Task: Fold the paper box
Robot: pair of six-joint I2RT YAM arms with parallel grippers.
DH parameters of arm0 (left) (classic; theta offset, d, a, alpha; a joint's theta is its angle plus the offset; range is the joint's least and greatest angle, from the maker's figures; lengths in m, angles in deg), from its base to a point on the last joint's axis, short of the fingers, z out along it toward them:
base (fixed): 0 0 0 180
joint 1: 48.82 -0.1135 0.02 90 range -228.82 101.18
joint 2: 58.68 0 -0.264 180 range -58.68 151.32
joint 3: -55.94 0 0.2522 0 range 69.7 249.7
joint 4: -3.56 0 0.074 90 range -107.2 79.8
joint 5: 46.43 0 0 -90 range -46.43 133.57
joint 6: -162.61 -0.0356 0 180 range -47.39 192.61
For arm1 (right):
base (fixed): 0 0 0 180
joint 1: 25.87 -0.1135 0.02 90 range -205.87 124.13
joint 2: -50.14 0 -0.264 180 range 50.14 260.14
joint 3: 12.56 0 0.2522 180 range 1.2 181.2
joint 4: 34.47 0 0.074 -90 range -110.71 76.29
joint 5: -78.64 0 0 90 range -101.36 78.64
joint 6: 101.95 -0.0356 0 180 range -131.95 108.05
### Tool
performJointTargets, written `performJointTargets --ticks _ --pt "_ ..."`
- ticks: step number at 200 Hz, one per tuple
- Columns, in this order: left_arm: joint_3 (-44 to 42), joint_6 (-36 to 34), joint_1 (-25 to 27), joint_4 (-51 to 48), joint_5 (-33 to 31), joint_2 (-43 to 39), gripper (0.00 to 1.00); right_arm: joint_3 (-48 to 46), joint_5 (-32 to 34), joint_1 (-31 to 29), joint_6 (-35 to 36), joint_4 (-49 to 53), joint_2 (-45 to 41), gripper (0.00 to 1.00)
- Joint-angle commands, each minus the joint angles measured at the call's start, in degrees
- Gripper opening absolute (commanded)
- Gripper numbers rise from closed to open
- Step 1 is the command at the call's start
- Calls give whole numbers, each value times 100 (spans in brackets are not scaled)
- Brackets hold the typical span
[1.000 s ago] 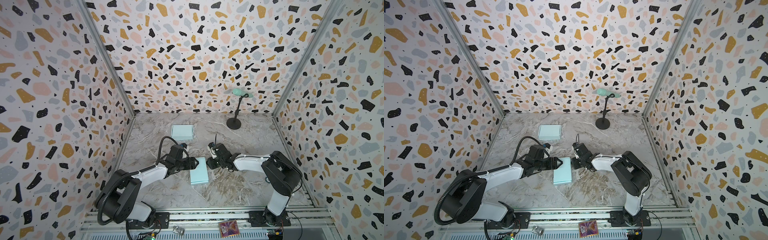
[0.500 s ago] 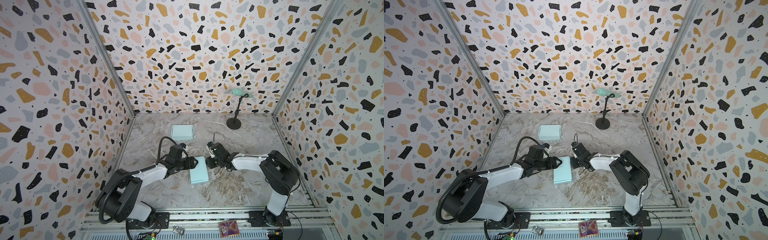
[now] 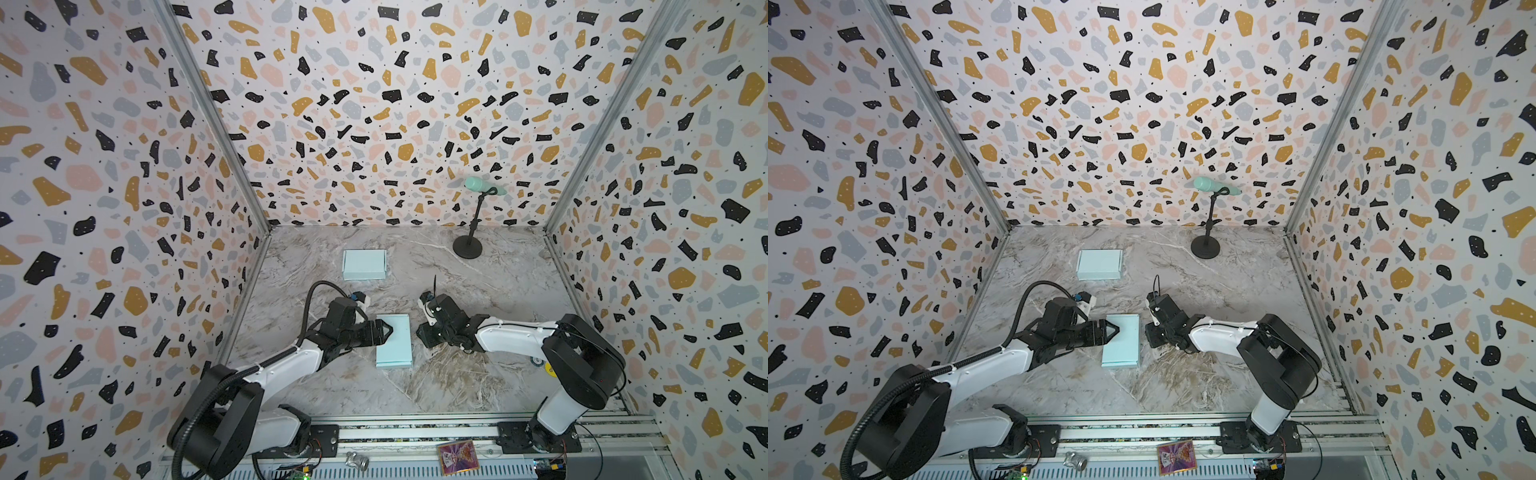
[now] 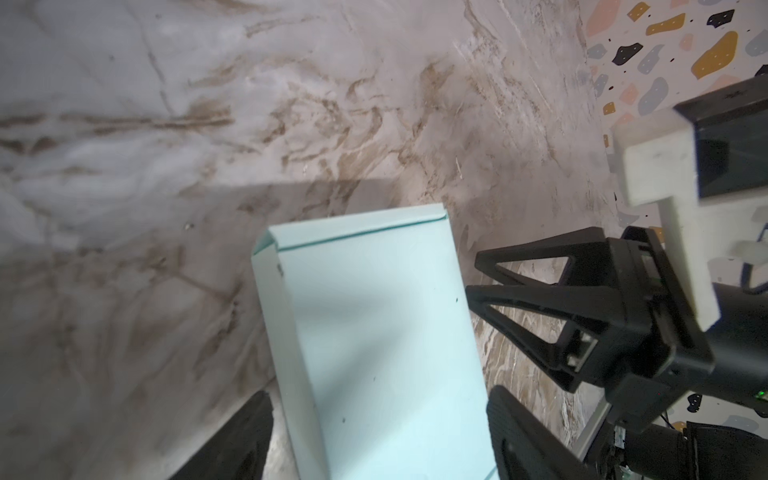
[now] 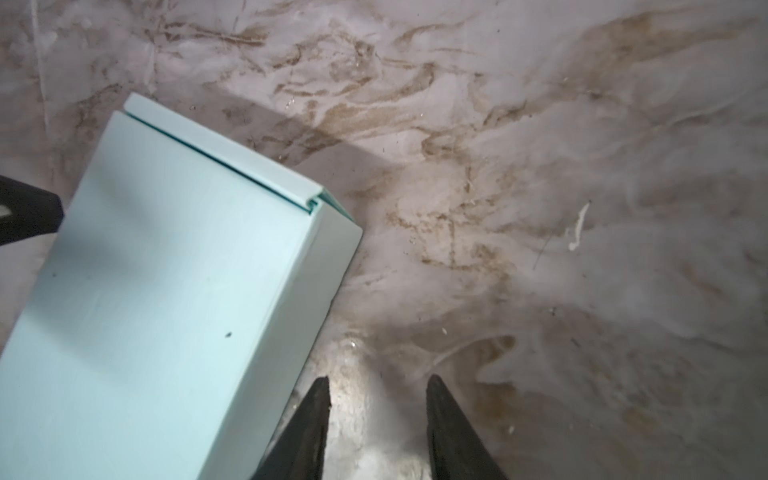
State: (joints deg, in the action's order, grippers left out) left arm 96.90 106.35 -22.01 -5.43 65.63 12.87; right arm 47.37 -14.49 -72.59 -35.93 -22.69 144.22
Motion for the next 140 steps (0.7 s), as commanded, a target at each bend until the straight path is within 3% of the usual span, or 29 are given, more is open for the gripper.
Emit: performJointTargets --ticks 1,48,140 --pt "-277 193 106 -39 75 -272 82 -116 25 -160 -213 33 -196 40" --pt "-391 390 352 60 23 -471 80 -44 -12 -393 -345 -89 27 40" --pt "-410 884 934 917 -57 -104 78 210 -108 -586 -387 -192 273 40"
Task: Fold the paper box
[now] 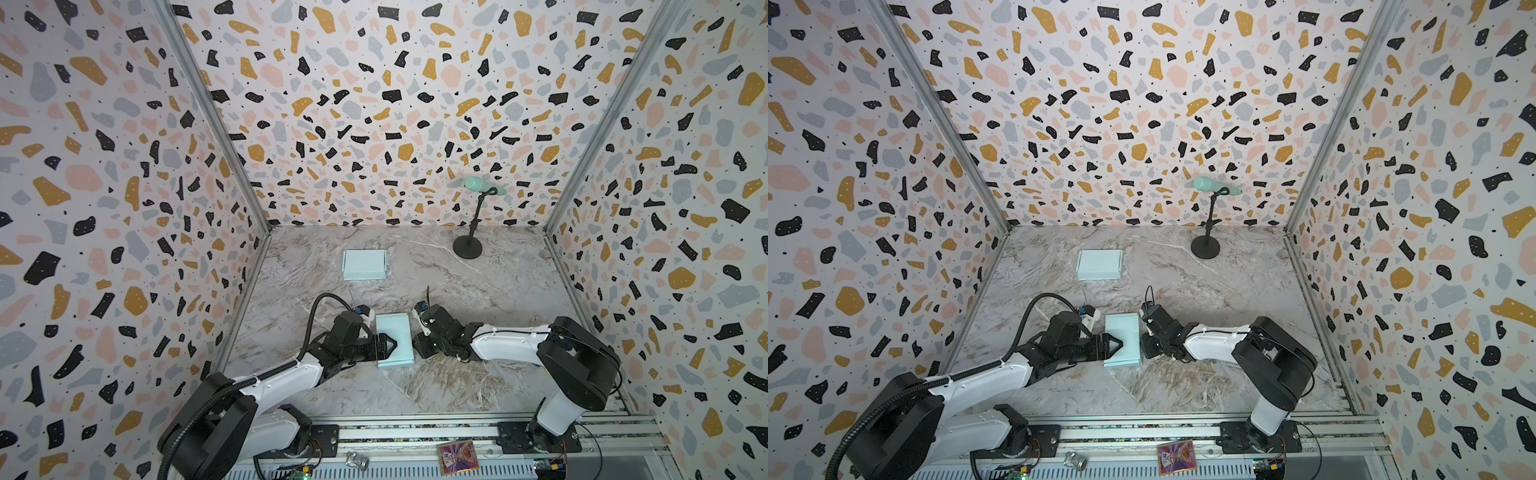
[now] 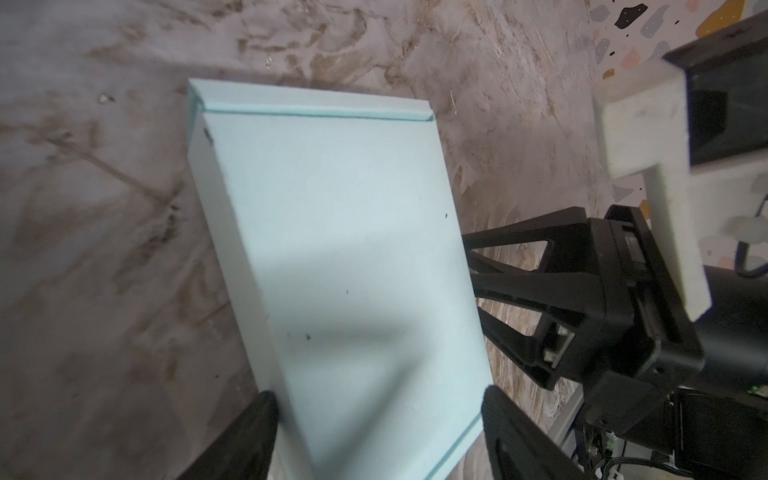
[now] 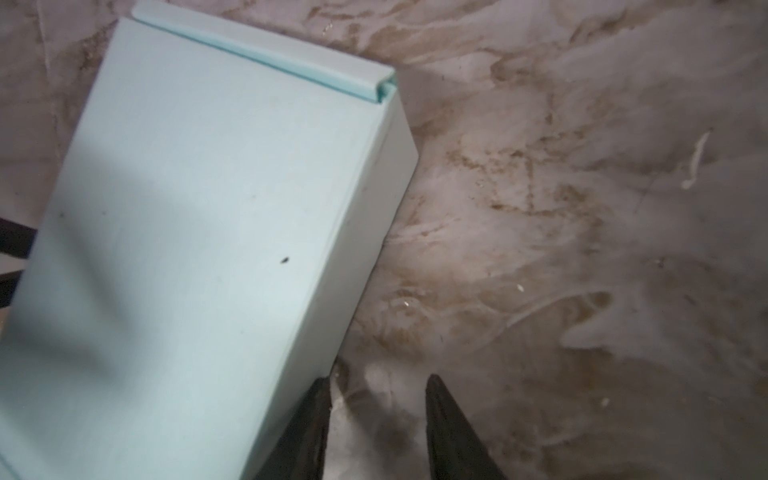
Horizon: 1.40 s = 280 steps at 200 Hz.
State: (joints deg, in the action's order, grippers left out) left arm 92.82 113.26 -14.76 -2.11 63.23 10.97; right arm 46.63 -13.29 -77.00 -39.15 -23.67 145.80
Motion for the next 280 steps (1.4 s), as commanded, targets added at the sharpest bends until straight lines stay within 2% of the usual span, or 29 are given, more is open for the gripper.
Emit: performJointTargets --ticks 1,52,95,141,203,280 --pt "0 196 216 586 181 90 78 288 -233 -143 -66 -96 118 40" --pt "22 310 347 793 161 172 77 383 -293 -230 -85 -135 96 40" --pt "3 65 113 235 69 -27 76 -36 -131 -91 -74 24 -224 40" --pt "-116 -99 109 -329 30 -381 78 -544 -74 -7 -200 140 -729 40" --pt "-517 270 326 -485 -121 -956 79 -930 -87 -236 -522 78 -970 40" --pt "-625 629 673 -93 -251 -918 76 -834 -55 -466 -636 -10 -816 40"
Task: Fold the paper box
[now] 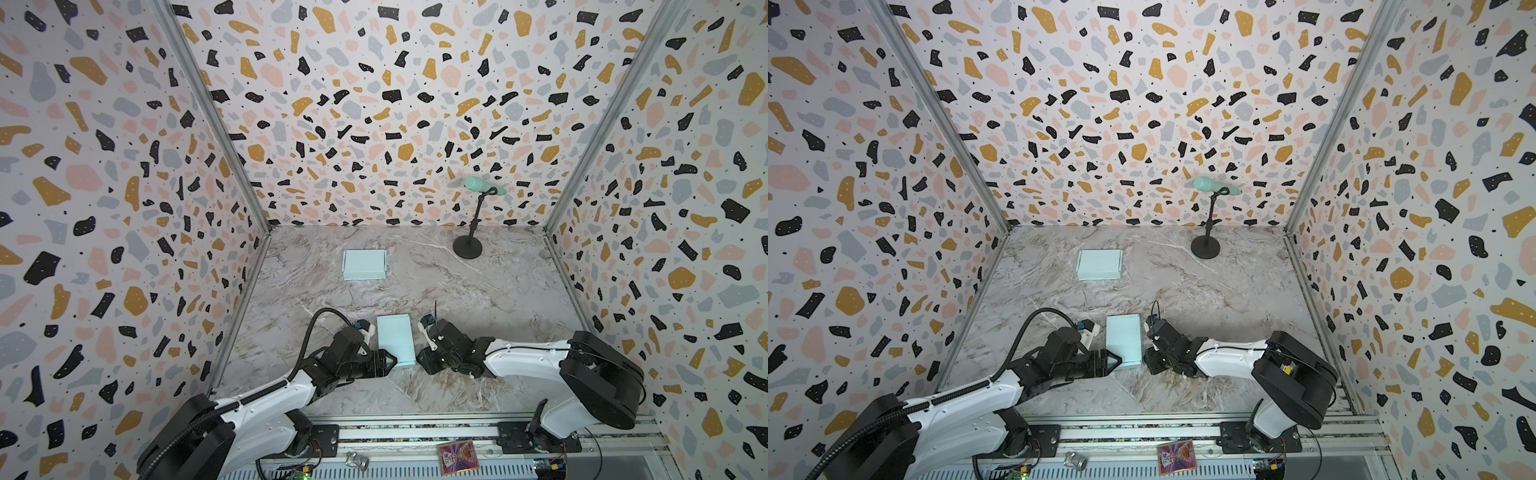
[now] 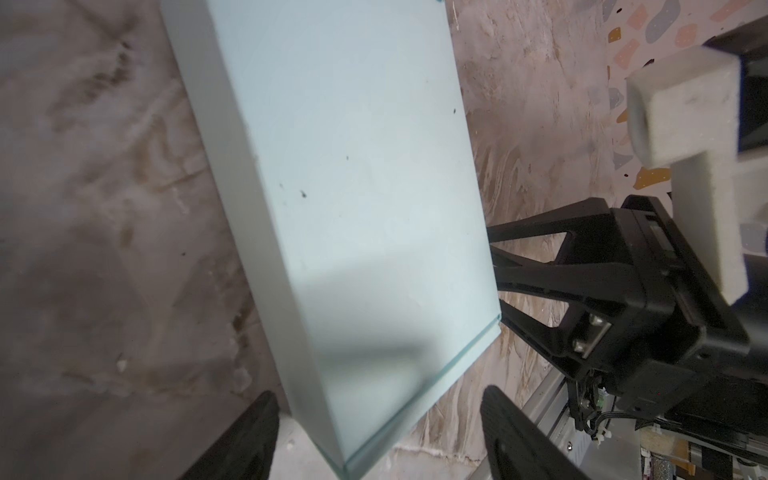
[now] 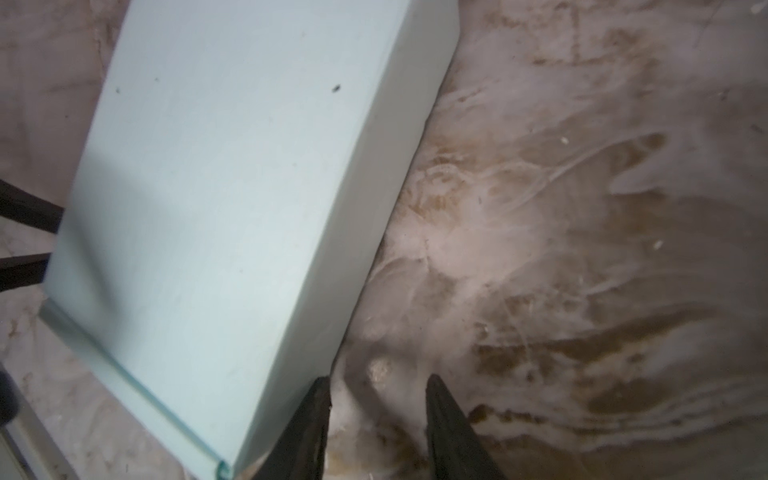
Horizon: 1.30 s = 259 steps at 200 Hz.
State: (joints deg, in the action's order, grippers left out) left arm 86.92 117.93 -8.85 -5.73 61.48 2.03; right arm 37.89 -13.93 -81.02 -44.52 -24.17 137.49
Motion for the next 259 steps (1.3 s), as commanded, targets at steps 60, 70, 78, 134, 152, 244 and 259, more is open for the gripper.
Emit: performJointTargets --ticks 60,70,78,134,152,244,259 --pt "15 385 336 592 -134 92 74 43 4 -158 -148 -18 34 40" --pt "51 426 407 647 -156 141 74 49 13 -171 -152 -16 23 40" --pt "69 465 465 713 -166 182 74 47 11 -174 -161 -17 11 40" --pt "110 809 803 1200 -284 370 72 143 3 -343 -235 -71 43 40" --pt "166 833 865 1264 -324 429 72 189 2 -421 -273 -84 71 40" --pt "234 838 927 1150 -543 450 70 78 166 -512 -324 4 -92 40" --pt "191 847 888 1030 -719 369 69 37 329 -501 -293 228 -171 40"
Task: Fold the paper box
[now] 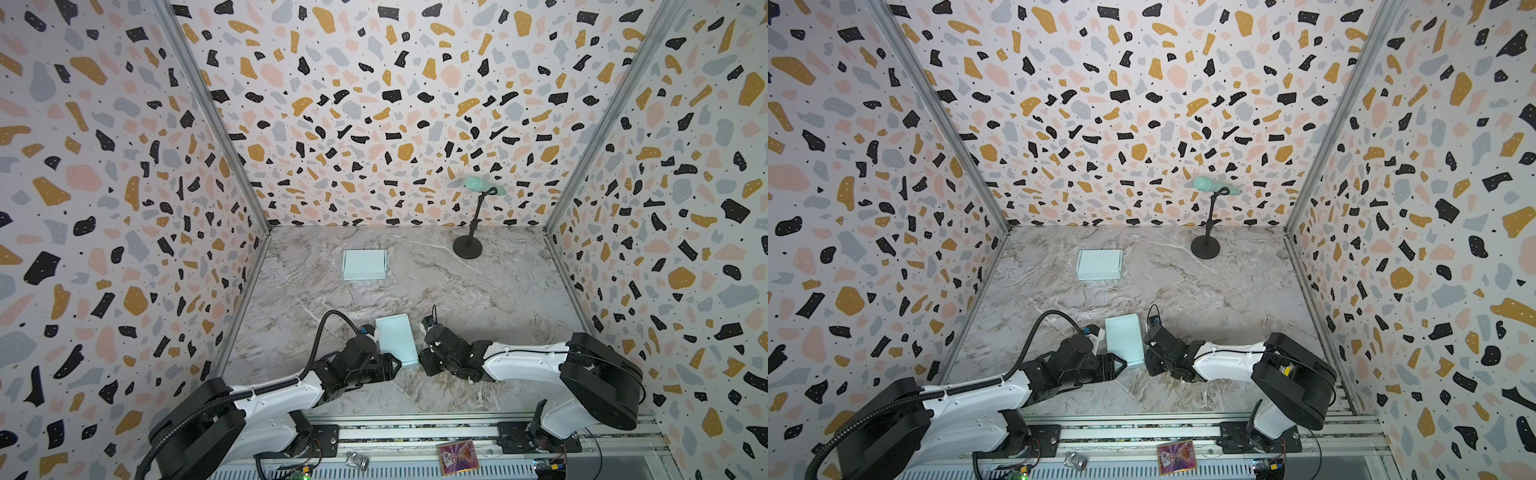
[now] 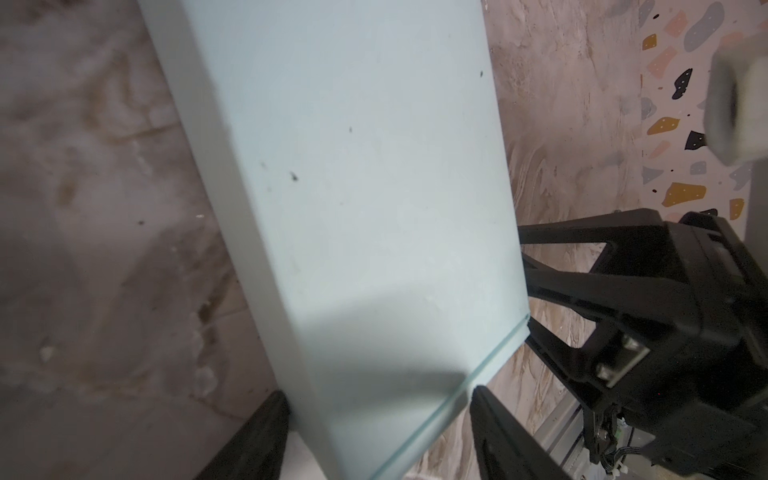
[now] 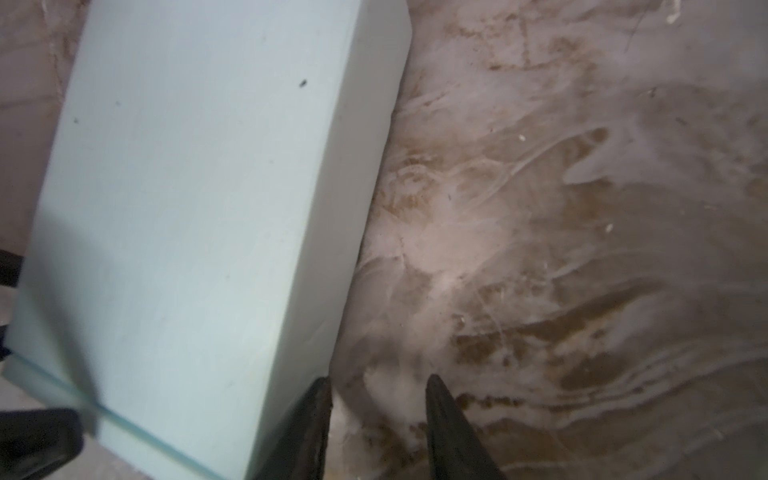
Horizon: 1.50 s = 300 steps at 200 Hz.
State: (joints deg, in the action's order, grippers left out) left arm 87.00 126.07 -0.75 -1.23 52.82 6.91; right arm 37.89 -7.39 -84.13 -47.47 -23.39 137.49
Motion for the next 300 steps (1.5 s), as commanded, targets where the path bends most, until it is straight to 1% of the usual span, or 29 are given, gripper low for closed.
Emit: performJointTargets --ticks 1,32,63,88,91,99,112,140,152,157,170,195,226,264,300 --pt "175 34 78 580 133 -121 69 30 -317 -188 2 165 -177 40" --pt "72 45 -37 579 30 -225 70 -313 -334 -41 -59 95 -521 42" --pt "85 -67 -128 186 -9 -356 74 -335 -302 49 34 232 -748 43" --pt "136 -238 -159 -262 -130 -564 77 -162 -254 244 432 376 -932 47" --pt "158 -414 -158 -333 -137 -590 78 -129 -257 272 493 391 -949 48" --pt "238 -598 -162 -595 -183 -639 78 -27 -308 394 721 414 -999 50" --pt "355 -830 -144 -1045 -272 -756 79 165 -633 697 1127 365 -1015 56" --pt "575 -1248 21 -1858 -389 -1102 80 780 -1683 1453 1827 305 -756 66" --pt "608 -1283 116 -2016 -352 -1135 80 1164 -2010 1674 2037 384 -521 76" --pt "595 -1263 174 -2010 -318 -1131 80 1336 -2082 1742 2098 439 -407 78" --pt "519 -1179 312 -1854 -197 -1073 80 1740 -2260 1880 2275 559 -74 79" --pt "459 -979 620 -1445 -160 -826 77 2368 -2580 1941 2492 709 609 84" --pt "418 -770 857 -975 -187 -553 73 2910 -2851 1970 2611 835 1357 84" --pt "418 -704 888 -664 -285 -291 69 3090 -3124 1992 2640 756 1829 83" --pt "620 -796 888 -654 -488 -16 66 3056 -3287 2011 2668 764 1969 81"
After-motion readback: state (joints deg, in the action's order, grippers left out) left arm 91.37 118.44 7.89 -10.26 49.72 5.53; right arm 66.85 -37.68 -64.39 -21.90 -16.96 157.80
